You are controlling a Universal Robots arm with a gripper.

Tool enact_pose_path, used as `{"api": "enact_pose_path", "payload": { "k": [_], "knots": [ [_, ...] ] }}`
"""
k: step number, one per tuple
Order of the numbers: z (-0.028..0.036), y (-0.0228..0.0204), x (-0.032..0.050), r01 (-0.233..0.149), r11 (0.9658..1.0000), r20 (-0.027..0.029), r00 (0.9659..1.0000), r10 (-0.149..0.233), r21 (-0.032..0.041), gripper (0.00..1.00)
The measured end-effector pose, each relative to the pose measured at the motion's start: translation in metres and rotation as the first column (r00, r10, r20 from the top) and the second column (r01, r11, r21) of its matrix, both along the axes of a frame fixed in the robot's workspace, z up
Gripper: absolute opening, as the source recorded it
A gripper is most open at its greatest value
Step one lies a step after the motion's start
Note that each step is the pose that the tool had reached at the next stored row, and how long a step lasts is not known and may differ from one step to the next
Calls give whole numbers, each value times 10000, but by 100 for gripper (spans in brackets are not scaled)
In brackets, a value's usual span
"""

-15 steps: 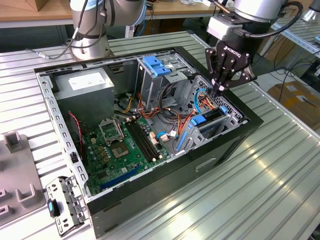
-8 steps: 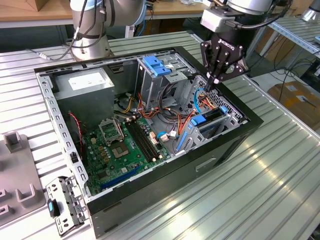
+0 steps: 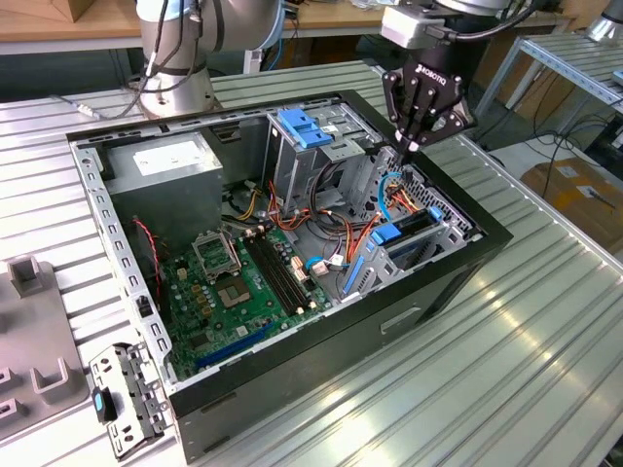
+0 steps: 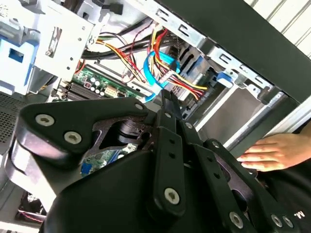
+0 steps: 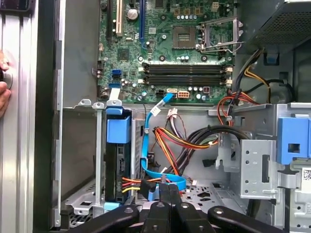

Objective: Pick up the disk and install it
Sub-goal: 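Insert the second disk wire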

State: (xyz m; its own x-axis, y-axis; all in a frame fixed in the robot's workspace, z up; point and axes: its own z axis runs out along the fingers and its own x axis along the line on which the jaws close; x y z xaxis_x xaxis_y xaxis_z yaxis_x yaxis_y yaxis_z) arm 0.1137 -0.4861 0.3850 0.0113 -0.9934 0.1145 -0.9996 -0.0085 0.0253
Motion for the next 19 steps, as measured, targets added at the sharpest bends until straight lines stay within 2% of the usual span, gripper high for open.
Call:
{"api": "enact_pose_path", "payload": {
  "k": [2, 3, 4, 5, 6, 7, 8, 10, 11, 12, 13, 14, 19],
  "knots": [
    [1, 22, 0, 0, 9992, 2, 10000, 0, -397, 11],
    [0, 31, 0, 0, 9983, 3, 10000, 0, -579, 11],
    [-1, 42, 1, 0, 9973, 3, 10000, 1, -730, 11],
    [-1, 57, 2, 0, 9966, 3, 10000, 0, -827, 11],
    [-3, 77, 3, 1, 9963, 3, 10000, -1, -864, 11],
    [-5, 93, 3, 1, 9959, 4, 10000, -1, -906, 18],
    [-7, 114, 4, 0, 9944, 4, 10000, 1, -1060, 18],
    [-7, 129, 3, 1, 9916, 4, 10000, 0, -1291, 18],
    [-8, 138, 3, 1, 9892, 4, 10000, 0, -1465, 18],
    [-9, 151, 4, 0, 9880, 3, 10000, 0, -1544, 19],
    [-17, 166, 3, 1, 9875, 4, 10000, 0, -1577, 19],
    [-27, 178, 4, 0, 9872, 4, 10000, 0, -1593, 25],
    [-116, 191, 3, -1, 9867, 3, 10000, 1, -1628, 25]
  ]
}}
